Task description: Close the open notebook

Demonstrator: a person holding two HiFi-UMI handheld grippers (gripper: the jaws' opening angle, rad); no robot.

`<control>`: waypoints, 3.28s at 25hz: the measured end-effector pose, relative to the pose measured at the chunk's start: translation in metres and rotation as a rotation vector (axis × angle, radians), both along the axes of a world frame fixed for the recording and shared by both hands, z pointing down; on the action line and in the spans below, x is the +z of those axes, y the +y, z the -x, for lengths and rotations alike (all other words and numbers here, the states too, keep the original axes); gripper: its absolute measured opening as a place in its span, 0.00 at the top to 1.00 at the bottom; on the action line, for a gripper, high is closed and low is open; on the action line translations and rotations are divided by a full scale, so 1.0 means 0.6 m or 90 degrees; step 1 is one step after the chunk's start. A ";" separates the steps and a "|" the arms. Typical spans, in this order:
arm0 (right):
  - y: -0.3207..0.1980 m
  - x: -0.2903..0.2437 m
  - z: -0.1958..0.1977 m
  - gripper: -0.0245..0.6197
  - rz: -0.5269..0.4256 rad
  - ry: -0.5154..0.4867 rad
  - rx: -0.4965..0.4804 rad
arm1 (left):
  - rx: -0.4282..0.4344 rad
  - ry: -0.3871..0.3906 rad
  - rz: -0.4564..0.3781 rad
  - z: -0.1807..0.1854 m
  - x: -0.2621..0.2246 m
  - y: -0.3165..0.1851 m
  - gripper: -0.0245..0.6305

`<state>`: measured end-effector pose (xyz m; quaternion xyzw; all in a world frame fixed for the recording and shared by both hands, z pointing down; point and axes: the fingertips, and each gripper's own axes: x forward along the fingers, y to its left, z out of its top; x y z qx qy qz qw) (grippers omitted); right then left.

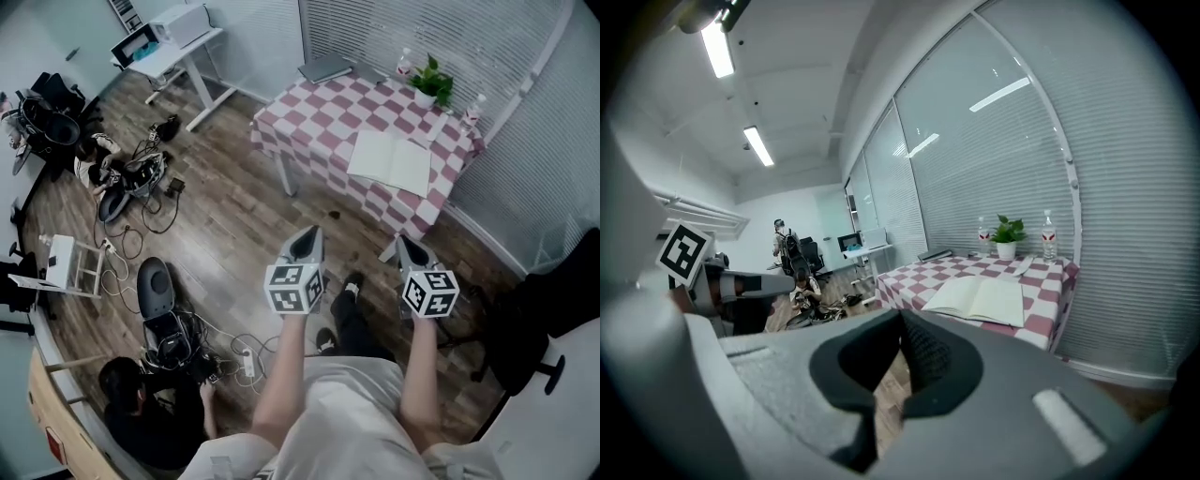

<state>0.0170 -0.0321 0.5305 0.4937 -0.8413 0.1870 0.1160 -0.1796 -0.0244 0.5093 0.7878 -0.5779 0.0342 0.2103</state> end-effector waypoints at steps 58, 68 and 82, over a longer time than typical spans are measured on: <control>-0.543 0.297 -0.055 0.96 0.179 0.141 -0.050 | 0.134 0.000 0.262 -0.148 0.286 -0.550 0.94; -0.549 0.335 -0.040 0.96 0.195 0.258 -0.097 | 0.121 0.075 0.314 -0.112 0.343 -0.542 0.68; -0.552 0.345 -0.042 0.96 0.200 0.221 -0.077 | 0.131 0.193 0.372 -0.153 0.386 -0.528 0.62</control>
